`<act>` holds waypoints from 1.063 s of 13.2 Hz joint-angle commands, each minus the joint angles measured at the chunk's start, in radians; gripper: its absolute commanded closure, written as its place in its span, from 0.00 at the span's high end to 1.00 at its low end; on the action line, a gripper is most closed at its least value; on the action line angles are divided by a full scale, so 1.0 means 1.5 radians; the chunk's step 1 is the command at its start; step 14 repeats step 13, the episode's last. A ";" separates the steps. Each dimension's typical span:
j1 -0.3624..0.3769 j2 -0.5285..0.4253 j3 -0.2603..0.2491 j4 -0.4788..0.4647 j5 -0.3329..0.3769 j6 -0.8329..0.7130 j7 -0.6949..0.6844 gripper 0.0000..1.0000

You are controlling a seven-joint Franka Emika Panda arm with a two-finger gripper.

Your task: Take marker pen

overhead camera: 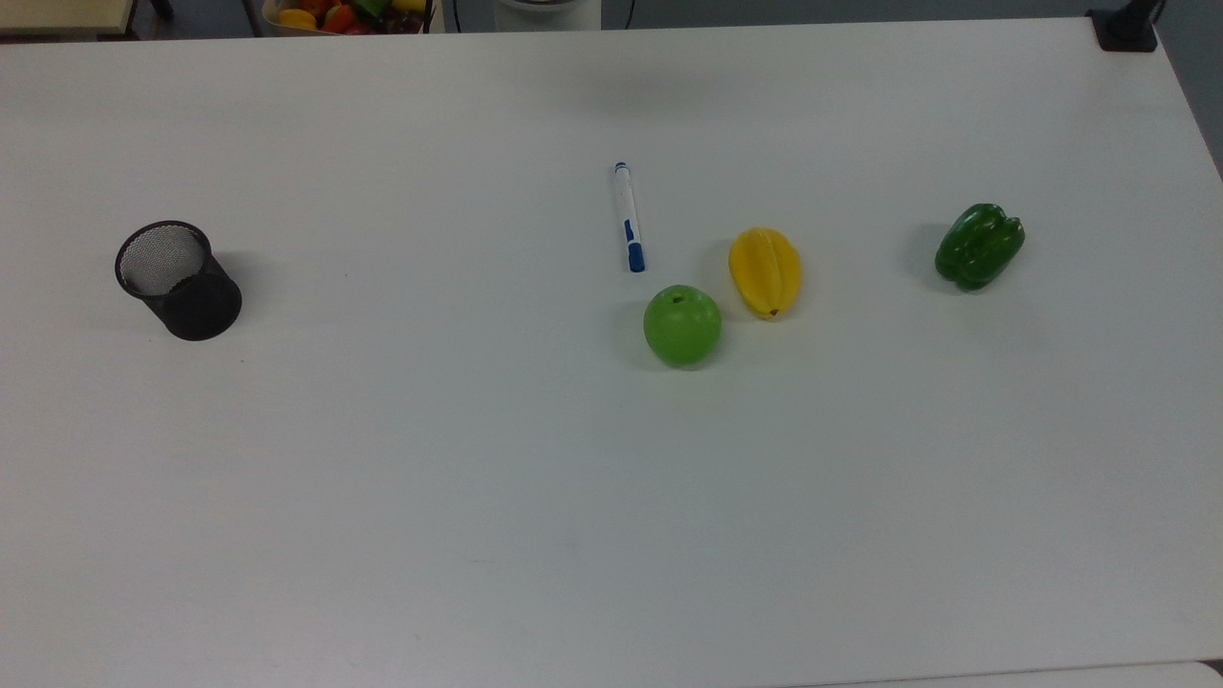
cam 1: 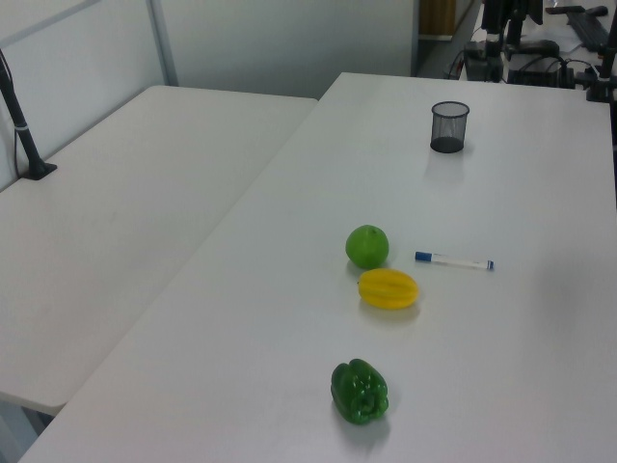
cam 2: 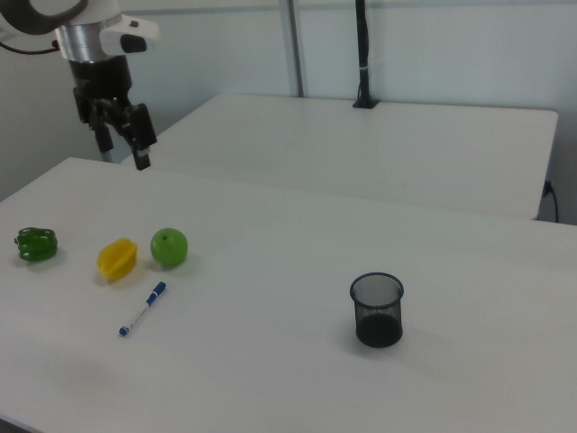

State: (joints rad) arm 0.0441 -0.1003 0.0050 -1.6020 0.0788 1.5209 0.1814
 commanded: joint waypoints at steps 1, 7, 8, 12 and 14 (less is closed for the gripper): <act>0.009 0.034 -0.017 -0.003 -0.007 0.086 -0.087 1.00; 0.007 0.050 -0.028 -0.001 -0.006 0.116 -0.141 1.00; 0.009 0.050 -0.028 -0.001 -0.006 0.113 -0.133 1.00; 0.010 0.045 -0.026 -0.004 -0.006 0.111 -0.133 1.00; 0.011 0.044 -0.026 -0.005 -0.006 0.111 -0.133 1.00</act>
